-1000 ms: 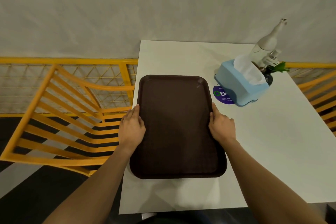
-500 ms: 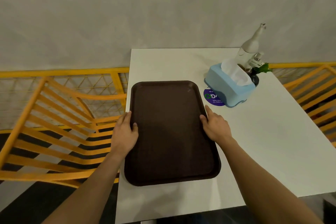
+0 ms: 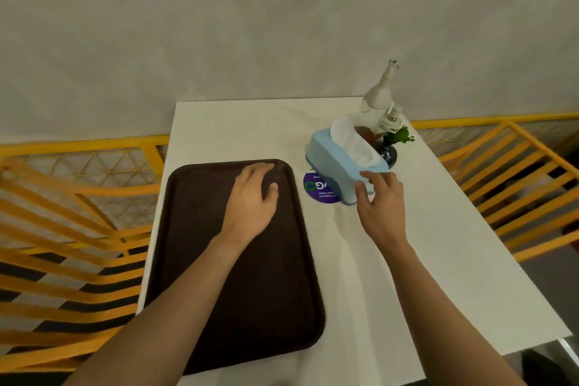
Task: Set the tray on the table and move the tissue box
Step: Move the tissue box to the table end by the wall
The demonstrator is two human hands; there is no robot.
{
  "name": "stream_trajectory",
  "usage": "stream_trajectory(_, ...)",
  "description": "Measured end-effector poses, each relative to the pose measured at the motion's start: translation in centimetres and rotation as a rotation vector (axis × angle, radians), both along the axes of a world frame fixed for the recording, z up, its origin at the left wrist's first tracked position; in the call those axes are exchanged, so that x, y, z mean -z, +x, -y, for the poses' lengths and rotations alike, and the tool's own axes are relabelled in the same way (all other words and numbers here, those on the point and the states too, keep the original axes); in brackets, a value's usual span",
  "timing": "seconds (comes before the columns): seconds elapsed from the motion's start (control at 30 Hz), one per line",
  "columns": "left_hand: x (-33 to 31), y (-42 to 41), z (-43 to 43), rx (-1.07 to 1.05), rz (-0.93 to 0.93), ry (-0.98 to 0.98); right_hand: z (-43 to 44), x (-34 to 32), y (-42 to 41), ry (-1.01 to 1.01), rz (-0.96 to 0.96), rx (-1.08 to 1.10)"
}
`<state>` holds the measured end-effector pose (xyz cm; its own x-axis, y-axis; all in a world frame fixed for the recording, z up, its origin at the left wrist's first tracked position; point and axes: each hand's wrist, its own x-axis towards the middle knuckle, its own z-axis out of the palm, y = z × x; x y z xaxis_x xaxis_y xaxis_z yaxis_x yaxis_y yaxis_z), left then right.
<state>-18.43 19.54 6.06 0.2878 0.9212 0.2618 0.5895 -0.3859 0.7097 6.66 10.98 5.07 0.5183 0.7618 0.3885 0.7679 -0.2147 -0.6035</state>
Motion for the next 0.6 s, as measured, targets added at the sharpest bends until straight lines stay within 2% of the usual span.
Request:
stream_trajectory(0.13,-0.8,7.1,-2.4,0.031,0.065,-0.084,-0.8,0.1,3.9,-0.049,-0.053,0.062)
stream_trajectory(0.3,-0.3,14.2,-5.5,0.054,0.079,-0.165,-1.7,1.1,7.5,-0.202,-0.178,0.008)
stream_trajectory(0.47,0.8,17.9,-9.1,-0.013,0.049,-0.263,-2.7,2.7,9.0,-0.266,-0.23,-0.097)
stream_trajectory(0.6,1.8,19.5,-10.5,0.052,-0.016,-0.287,-2.8,4.1,9.8,-0.235,-0.327,-0.122)
